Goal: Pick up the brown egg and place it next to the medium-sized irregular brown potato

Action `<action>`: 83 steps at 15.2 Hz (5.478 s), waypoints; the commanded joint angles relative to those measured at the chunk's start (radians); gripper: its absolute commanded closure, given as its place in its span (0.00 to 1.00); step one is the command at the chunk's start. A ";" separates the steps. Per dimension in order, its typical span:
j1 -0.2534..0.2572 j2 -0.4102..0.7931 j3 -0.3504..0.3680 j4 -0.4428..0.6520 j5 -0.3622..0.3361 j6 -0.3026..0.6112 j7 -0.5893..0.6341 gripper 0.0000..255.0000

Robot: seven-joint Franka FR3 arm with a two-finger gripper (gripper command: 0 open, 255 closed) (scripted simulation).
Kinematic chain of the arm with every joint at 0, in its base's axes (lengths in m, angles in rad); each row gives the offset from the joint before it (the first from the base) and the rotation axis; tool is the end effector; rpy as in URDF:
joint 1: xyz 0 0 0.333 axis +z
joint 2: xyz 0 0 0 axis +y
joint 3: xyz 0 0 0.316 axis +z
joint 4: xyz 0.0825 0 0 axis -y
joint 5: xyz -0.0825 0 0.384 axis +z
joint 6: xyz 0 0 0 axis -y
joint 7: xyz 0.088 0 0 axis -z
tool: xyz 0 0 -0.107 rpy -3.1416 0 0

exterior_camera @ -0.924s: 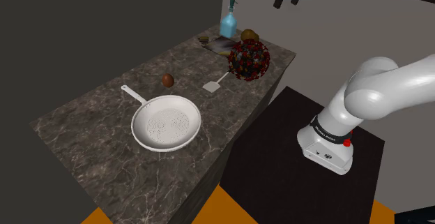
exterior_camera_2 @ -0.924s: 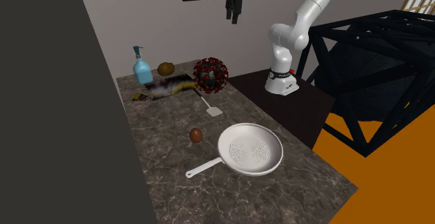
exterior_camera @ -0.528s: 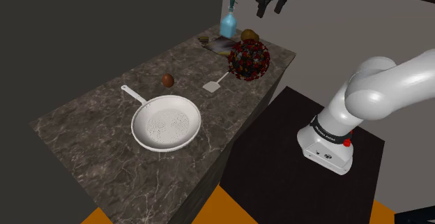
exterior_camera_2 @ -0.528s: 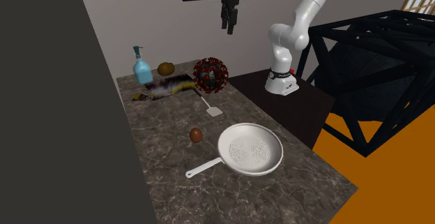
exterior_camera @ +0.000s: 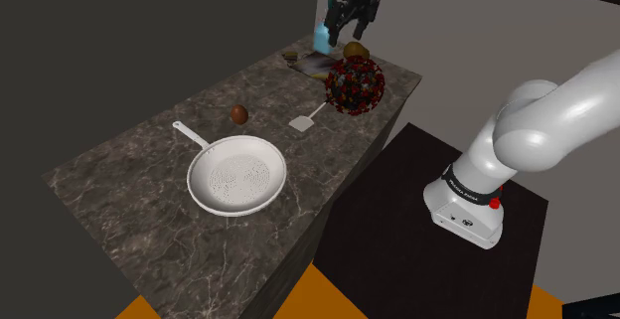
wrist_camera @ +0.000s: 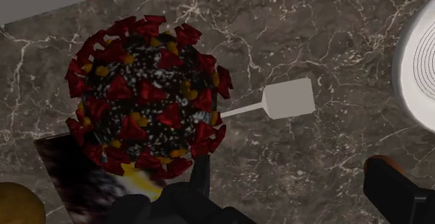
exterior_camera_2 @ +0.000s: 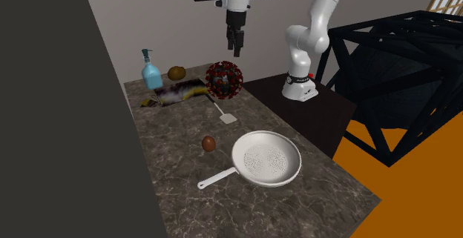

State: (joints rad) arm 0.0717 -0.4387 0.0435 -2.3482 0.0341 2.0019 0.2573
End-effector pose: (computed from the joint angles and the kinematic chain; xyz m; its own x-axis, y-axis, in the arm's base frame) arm 0.4244 0.0526 0.5057 0.9837 -0.1585 0.0854 -0.1559 -0.9871 -0.0366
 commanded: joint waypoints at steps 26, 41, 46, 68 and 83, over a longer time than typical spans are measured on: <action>0.153 0.967 0.114 0.624 -0.058 0.339 0.189 0.00; 0.168 1.060 0.108 0.654 -0.069 0.402 0.197 0.00; 0.168 1.060 0.108 0.654 -0.069 0.402 0.197 1.00; 0.159 0.940 0.119 0.693 -0.054 0.244 0.195 1.00; 0.140 0.841 0.124 0.734 -0.036 0.104 0.177 1.00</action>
State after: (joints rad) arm 0.2204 0.4182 0.1684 -1.5953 -0.0061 2.1032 0.4451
